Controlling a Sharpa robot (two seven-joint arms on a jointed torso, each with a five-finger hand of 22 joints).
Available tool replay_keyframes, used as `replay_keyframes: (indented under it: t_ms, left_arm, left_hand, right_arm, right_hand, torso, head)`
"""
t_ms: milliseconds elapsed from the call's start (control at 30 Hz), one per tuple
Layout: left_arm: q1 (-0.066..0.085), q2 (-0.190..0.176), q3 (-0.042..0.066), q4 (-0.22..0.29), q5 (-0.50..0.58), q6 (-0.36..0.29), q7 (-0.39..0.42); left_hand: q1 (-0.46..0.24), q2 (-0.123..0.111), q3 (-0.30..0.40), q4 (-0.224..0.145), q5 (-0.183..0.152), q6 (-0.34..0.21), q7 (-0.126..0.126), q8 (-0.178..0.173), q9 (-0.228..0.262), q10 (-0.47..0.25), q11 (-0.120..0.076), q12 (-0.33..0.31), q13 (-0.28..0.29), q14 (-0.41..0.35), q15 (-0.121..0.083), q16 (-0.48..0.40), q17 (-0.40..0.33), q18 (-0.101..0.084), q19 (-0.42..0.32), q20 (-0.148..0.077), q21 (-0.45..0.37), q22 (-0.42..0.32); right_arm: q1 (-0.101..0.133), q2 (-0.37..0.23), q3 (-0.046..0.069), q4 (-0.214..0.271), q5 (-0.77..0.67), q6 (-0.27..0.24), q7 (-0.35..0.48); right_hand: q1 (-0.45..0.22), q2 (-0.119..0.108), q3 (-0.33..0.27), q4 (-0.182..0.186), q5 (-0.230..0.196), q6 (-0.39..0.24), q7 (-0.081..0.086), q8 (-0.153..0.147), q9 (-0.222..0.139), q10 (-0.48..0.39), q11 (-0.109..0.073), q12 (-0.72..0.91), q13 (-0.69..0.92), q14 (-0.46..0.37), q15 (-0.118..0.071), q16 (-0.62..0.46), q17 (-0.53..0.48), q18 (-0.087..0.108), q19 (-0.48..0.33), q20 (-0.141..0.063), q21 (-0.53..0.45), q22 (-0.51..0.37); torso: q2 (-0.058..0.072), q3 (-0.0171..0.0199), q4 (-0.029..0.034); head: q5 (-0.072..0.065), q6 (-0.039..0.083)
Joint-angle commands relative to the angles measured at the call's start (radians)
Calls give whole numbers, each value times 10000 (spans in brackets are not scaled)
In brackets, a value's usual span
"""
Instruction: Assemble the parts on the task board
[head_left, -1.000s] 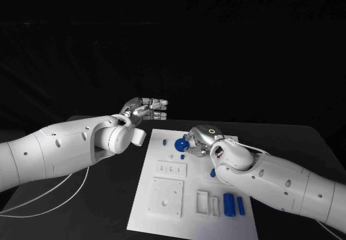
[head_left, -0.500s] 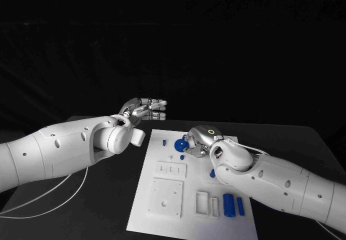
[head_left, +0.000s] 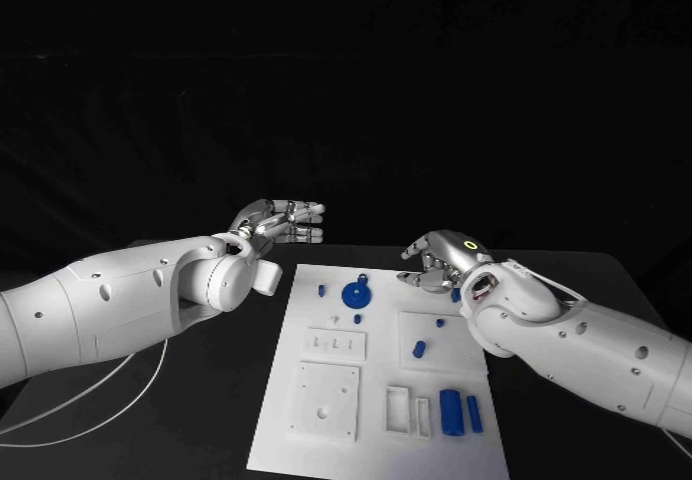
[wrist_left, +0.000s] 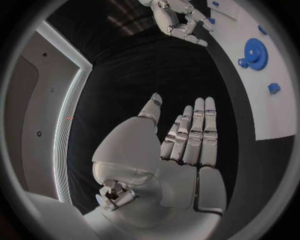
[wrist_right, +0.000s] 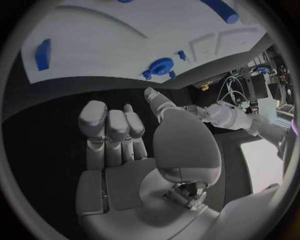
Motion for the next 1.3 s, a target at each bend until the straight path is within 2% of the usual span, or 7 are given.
replay_keyframes:
  t_ms: [33,200,400,600,767,833,1300]
  left_arm:
    - [18,-39,11,35,-17,115,138]
    - [17,-124,9,40,-22,249,172]
    - [15,-209,8,6,-96,436,219]
    - [11,-211,6,-98,-161,560,224]
    - [6,-191,5,-183,-178,586,229]
    - [4,-184,5,-208,-180,590,227]
    - [-3,-140,2,-309,-295,557,108]
  left_hand:
    - [-49,-55,22,-16,-25,-32,-4,-4,-9,-63,-24,-10,9,-19,22,-58,6,-9,22,52,37,-9]
    - [-47,-56,19,-27,-31,52,-19,-1,-4,72,-58,-15,8,-34,17,-68,5,-17,11,49,32,-10]
    - [-37,-61,7,-44,-19,396,-77,18,12,353,-180,-20,8,14,-21,-79,4,-18,48,23,64,1]
    - [-49,-48,-15,-49,-14,548,-95,28,21,651,-220,-15,9,380,-139,27,24,-70,211,-96,164,10]
    - [-49,-38,-18,-57,-11,589,-99,30,24,660,-222,-18,9,376,-136,-3,23,-91,204,-104,162,1]
    - [-45,-42,-23,-67,-14,582,-94,29,23,629,-212,-23,8,366,-130,-25,23,-99,195,-103,158,-4]
    - [154,-172,0,-342,-94,193,-36,15,8,428,-155,-16,9,340,-106,-66,24,-81,165,-80,145,-7]
  right_arm:
    - [-6,-515,246,39,1909,472,1765]
    - [-11,-1230,565,-162,2866,1543,3263]
    - [-114,-1782,674,-588,3432,2131,4062]
    - [-262,-1987,703,-987,3514,2235,4278]
    - [-442,-1884,709,-1336,3380,2224,4328]
    - [-495,-1804,711,-1459,3327,2235,4333]
    - [-843,-1183,711,-2212,2953,2195,4333]
  right_hand:
    - [196,214,-347,-258,422,-54,-9,18,-11,-97,32,14,9,-32,12,-84,-22,46,452,8,-111,1041]
    - [522,713,-893,-1676,926,-155,60,15,-15,-222,82,-186,-163,-58,60,-406,-225,-13,346,50,-633,942]
    - [438,899,-1292,-2211,1644,-211,74,17,-17,-320,67,-301,-269,-78,30,-533,-235,-15,320,17,-901,911]
    - [334,913,-1152,-2589,1930,-263,89,18,-17,-361,69,-363,-335,-84,34,-615,-238,-8,313,21,-1021,900]
    - [331,914,-1138,-2687,1929,-294,96,16,-18,-374,67,-374,-351,-89,37,-637,-228,-6,313,23,-1069,895]
    - [342,925,-1125,-2719,1901,-310,99,17,-17,-369,67,-358,-343,-79,34,-608,-192,-4,323,20,-1049,901]
    - [220,954,-1122,-2753,2007,-327,100,20,-14,-378,62,-315,-311,-72,28,-514,-50,9,346,13,-973,920]
  torso:
    - [-77,56,-154]
    - [-125,142,-278]
    - [-160,225,-444]
    - [-177,287,-518]
    - [-150,319,-514]
    - [-148,304,-491]
    - [-102,351,-473]
  head:
    - [-60,28]
    - [-91,53]
    - [-62,122]
    - [-123,111]
    - [-225,142]
    - [-271,117]
    - [-291,71]
